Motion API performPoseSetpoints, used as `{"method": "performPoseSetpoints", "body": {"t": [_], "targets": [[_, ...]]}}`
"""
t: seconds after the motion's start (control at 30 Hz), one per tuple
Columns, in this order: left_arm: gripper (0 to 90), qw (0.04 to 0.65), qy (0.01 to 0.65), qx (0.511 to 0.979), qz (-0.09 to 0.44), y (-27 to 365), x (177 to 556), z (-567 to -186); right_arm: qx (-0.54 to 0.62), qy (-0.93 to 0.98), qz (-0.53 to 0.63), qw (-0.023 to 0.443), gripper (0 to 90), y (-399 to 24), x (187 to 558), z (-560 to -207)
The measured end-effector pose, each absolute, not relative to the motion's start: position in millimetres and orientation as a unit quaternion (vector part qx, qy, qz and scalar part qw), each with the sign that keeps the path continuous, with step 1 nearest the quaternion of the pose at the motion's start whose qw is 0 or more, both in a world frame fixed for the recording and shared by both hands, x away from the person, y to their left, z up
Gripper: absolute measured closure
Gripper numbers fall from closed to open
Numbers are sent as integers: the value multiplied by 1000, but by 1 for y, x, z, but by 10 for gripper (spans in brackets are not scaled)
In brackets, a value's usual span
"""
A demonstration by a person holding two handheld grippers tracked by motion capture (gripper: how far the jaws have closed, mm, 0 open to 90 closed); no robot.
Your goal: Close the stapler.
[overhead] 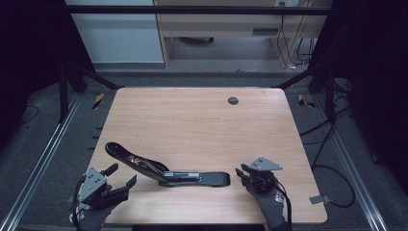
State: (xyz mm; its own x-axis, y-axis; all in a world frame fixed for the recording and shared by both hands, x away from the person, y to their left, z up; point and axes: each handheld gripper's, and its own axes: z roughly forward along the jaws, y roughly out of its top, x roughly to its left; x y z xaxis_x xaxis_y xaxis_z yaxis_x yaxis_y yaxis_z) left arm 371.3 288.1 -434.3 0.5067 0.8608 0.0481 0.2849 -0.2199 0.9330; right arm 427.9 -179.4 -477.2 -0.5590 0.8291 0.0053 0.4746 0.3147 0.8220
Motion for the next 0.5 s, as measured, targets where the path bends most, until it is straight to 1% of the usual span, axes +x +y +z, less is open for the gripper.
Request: {"method": "performPoseSetpoints", "body": {"t": [0.5], "targets": [[229,506,396,700,310,288,390,-409,410,783,418,207,745,-173,425,-476]]}}
